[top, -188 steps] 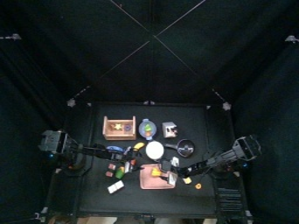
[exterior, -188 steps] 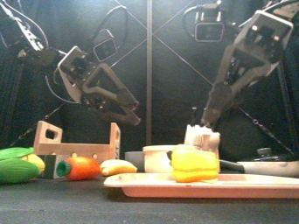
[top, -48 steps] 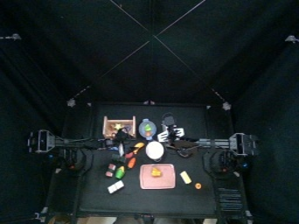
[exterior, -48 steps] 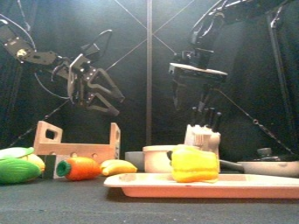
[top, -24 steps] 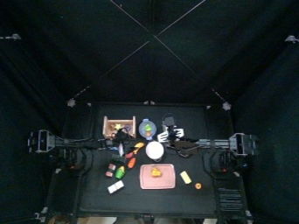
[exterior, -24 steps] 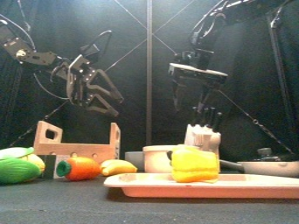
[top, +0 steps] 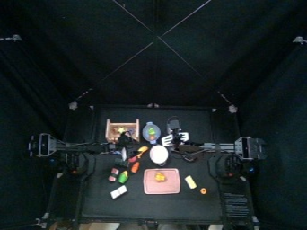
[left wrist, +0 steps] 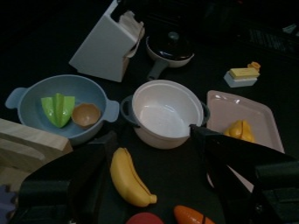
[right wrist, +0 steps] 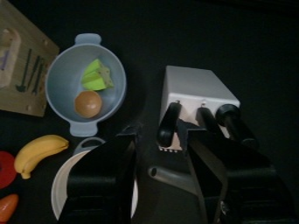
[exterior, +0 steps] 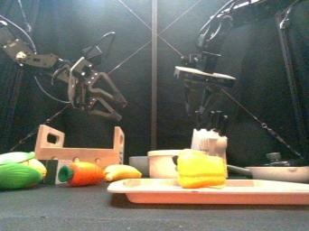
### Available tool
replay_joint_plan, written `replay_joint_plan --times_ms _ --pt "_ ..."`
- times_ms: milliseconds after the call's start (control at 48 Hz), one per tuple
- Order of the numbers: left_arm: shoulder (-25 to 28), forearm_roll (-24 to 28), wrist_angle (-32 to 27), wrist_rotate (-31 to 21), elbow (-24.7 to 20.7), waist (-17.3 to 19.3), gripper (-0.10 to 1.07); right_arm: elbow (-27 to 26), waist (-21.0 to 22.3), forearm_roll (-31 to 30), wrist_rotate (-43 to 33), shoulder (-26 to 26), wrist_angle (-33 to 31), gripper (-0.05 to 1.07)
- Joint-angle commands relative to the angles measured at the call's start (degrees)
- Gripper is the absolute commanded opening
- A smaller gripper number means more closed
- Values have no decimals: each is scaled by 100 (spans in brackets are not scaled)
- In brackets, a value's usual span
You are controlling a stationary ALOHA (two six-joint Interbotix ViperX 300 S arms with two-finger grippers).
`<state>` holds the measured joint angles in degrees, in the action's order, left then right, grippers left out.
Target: Grab cleaver
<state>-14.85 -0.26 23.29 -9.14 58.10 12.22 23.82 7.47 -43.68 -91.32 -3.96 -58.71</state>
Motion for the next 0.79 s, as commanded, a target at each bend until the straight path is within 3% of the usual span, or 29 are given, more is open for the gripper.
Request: replay_joint_plan --times_ms 0,250,500,771 --pt "-9 -9 26 18 -62 18 100 -26 26 -18 -26 -105 -9 75" --pt "-9 -9 26 18 -62 18 100 -26 53 -44 -26 -62 -9 72" --pt "-9 -9 26 18 -62 18 100 -35 97 -44 -26 -9 -9 60" --pt "-9 -9 26 18 -53 18 100 -44 97 -62 -9 -18 -9 59"
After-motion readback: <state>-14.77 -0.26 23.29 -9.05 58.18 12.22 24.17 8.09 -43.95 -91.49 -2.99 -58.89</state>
